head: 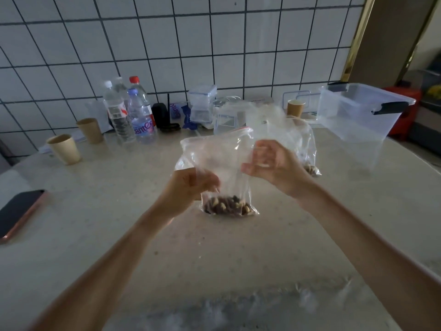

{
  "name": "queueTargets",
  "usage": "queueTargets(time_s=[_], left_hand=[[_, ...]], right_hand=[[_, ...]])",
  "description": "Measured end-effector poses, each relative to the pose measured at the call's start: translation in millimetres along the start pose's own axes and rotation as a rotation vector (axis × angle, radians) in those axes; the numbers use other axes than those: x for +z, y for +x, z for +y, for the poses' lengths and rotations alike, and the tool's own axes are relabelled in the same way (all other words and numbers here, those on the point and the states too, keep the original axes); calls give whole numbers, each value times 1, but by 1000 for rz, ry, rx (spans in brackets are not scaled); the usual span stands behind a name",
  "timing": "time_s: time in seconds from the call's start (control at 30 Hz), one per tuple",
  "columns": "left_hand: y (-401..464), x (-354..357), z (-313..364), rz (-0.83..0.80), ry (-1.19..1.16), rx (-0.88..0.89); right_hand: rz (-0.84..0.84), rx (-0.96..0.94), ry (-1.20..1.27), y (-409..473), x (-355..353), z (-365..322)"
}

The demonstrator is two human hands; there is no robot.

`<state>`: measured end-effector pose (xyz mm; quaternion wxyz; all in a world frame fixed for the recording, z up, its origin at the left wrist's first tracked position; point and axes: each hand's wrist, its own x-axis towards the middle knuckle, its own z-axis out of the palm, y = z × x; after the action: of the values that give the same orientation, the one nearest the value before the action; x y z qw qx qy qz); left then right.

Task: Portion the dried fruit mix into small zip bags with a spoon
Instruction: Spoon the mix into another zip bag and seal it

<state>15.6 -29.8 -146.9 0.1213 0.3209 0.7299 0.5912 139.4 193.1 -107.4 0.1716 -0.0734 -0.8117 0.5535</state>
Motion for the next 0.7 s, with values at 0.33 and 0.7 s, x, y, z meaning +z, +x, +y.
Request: queueTargets(time_s=[0.33, 0.7], left_hand=[[-3, 40, 16, 67, -216, 12], [-26, 44, -28, -63, 593, 210]], right_hand=[[100, 119, 212, -25, 27, 29], [429, 211, 38, 13, -84, 54]])
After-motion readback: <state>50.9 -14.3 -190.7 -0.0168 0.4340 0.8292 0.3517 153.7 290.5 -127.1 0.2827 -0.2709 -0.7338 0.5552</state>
